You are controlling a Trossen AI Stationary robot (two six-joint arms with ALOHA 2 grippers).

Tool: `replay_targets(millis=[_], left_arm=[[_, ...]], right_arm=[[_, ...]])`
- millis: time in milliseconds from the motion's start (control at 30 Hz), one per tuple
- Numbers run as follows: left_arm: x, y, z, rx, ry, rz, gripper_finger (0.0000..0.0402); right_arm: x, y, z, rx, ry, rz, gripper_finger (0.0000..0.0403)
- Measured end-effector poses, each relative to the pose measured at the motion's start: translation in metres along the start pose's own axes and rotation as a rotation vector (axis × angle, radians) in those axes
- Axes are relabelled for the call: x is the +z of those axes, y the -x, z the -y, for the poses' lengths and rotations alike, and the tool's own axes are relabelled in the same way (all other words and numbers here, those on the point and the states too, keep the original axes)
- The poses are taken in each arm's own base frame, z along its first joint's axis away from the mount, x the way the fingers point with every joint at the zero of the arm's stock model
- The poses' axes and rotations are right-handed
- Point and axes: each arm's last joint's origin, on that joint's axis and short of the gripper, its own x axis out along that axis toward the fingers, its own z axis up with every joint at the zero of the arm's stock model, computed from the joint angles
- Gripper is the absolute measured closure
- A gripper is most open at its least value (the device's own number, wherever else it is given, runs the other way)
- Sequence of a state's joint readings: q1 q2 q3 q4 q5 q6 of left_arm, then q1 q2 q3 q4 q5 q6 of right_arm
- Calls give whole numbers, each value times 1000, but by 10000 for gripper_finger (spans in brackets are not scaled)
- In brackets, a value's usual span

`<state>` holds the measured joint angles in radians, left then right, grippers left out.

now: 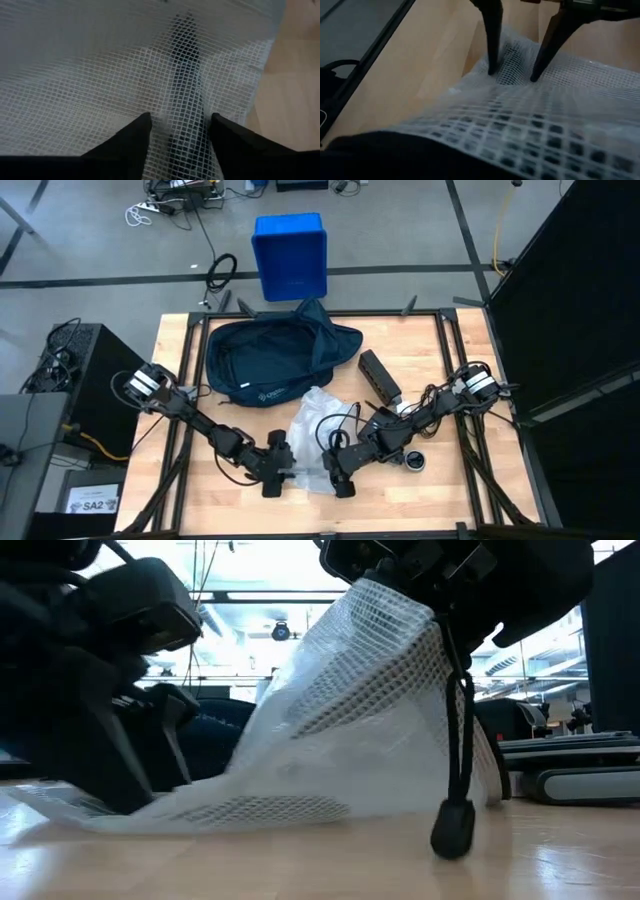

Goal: Unpack backpack
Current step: Remove the black pen from the white mesh envelope

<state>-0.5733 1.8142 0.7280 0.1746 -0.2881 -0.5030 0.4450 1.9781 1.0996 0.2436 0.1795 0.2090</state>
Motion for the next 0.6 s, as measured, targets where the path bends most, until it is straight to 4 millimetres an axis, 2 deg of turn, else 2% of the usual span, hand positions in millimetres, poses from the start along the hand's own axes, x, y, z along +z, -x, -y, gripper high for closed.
replay_targets(millis=[133,300,600], left_arm=[[0,-1,-1,3,32,8,283],[2,-2,0,-26,55,25,366],[6,-3,3,-46,31,97,401]], right_arm=[[-2,0,0,-5,-7,-25,242],[-8,0,1,-9,-13,-78,245],[-13,1,5,-70,-22,-132,216]])
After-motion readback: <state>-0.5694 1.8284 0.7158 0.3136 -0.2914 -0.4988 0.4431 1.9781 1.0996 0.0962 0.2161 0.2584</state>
